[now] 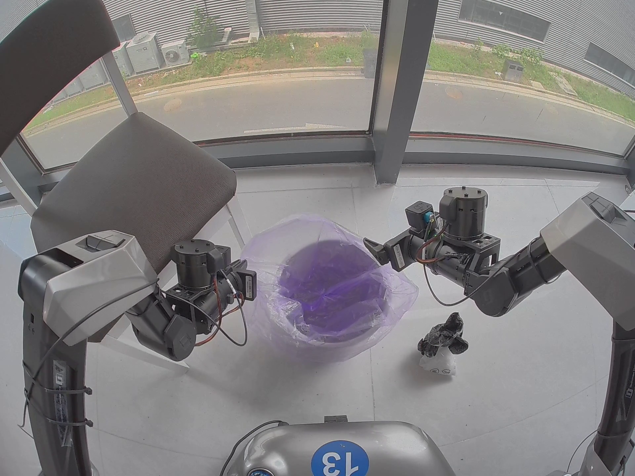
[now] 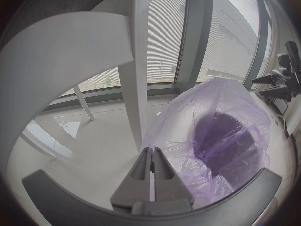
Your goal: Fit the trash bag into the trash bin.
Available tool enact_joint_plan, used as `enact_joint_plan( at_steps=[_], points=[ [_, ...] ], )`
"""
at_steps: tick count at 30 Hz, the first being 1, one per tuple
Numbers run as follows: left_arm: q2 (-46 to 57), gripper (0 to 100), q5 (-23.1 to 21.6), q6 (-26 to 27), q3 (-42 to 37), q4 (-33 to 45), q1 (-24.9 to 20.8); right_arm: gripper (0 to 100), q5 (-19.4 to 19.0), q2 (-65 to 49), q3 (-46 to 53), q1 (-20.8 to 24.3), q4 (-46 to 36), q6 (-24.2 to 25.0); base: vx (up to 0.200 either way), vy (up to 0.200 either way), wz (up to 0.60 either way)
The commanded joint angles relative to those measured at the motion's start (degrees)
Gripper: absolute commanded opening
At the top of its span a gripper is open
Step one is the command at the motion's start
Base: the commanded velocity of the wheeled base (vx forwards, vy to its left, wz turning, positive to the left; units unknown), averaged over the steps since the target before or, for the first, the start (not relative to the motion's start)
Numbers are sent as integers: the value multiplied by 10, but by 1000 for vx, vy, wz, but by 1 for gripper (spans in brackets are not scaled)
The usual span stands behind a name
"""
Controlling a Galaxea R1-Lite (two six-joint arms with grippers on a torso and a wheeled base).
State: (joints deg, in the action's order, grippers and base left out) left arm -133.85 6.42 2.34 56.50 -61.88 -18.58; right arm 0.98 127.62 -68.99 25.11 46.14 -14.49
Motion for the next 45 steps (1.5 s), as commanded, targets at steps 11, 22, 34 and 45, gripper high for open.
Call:
enact_joint_plan(
  at_steps=[11,22,34,45],
  points=[
    [-40,0,-1,0,8,-7,-23,100,0,-1,6,-1,0,0,0,0,0],
    [-34,0,0,1,7,-5,-23,100,-1,3,18,0,-4,-6,0,0,0],
    [-6,100,-13,7,-26,-7,-17,100,-9,15,25,2,-50,-4,0,0,0],
    [0,100,-14,7,-28,-19,-17,100,-6,50,-4,-20,-50,-4,0,0,0]
  ],
)
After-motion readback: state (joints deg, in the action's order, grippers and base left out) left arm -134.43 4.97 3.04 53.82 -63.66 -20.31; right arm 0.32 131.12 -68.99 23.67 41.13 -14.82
